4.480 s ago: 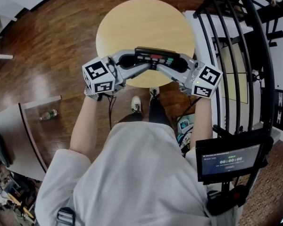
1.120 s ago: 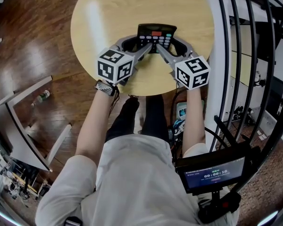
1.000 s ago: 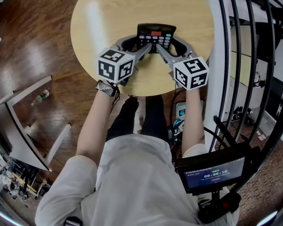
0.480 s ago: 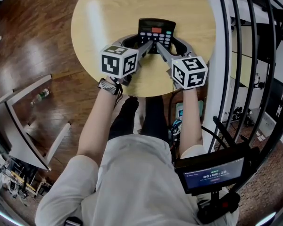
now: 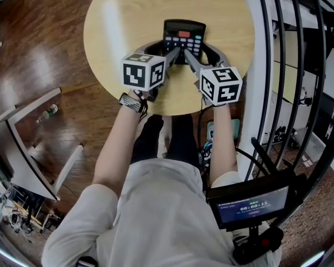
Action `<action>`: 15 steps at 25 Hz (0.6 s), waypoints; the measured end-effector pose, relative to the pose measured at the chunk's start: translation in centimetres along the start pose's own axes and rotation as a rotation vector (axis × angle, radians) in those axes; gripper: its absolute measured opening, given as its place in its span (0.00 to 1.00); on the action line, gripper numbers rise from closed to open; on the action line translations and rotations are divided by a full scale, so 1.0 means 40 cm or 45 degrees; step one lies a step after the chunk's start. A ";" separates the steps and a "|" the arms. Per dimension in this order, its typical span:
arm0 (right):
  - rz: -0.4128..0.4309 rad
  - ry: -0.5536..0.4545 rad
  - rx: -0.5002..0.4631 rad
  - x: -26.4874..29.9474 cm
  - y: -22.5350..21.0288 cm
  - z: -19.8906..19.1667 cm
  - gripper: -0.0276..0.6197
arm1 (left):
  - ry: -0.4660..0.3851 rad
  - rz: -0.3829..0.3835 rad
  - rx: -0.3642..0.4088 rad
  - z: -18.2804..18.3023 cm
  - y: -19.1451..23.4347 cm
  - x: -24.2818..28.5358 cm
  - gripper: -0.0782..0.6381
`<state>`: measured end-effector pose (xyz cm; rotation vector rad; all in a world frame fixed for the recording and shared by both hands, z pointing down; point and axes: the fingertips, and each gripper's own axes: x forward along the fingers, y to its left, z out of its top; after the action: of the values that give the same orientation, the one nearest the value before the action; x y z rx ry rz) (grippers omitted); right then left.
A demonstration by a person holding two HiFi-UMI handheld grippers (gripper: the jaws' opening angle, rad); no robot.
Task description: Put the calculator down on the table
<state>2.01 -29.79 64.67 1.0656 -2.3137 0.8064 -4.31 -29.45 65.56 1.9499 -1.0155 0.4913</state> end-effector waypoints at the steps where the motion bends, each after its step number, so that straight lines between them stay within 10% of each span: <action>1: -0.009 0.005 0.005 0.001 0.000 -0.002 0.39 | -0.003 0.014 -0.004 -0.001 0.001 0.000 0.43; 15: -0.040 0.023 0.134 0.008 -0.009 0.001 0.40 | -0.029 0.066 -0.057 -0.006 0.019 -0.011 0.42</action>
<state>2.10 -30.18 64.98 1.1317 -2.2551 0.9309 -5.15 -29.28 65.79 1.8972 -1.0848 0.4721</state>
